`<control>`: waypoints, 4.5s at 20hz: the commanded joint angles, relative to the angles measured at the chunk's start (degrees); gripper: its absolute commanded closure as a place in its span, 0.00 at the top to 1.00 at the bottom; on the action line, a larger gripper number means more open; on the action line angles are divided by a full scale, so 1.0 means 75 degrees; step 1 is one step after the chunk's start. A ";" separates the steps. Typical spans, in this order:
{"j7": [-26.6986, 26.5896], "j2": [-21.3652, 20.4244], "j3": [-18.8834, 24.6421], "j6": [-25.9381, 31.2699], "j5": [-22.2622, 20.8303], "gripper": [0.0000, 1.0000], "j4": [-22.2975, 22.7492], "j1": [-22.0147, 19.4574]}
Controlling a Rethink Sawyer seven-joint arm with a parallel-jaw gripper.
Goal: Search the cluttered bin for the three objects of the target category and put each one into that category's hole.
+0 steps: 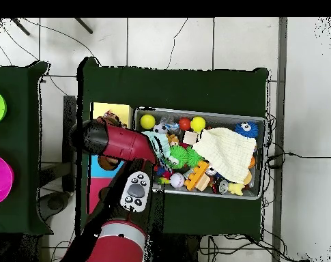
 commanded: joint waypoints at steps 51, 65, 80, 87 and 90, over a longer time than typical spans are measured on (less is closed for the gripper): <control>0.1453 -0.1242 0.0139 0.1852 -0.0497 0.00 0.1124 -0.0155; 0.1725 -0.0369 0.1085 -0.0615 -0.0012 0.00 0.1007 -0.0381; 0.1718 -0.0448 0.1333 -0.0320 0.0149 0.00 0.1140 -0.0452; 0.1707 -0.0354 0.0998 0.0296 0.0004 0.00 0.1069 -0.0270; 0.1778 -0.0373 0.0717 0.0903 -0.0097 0.00 0.0951 -0.0126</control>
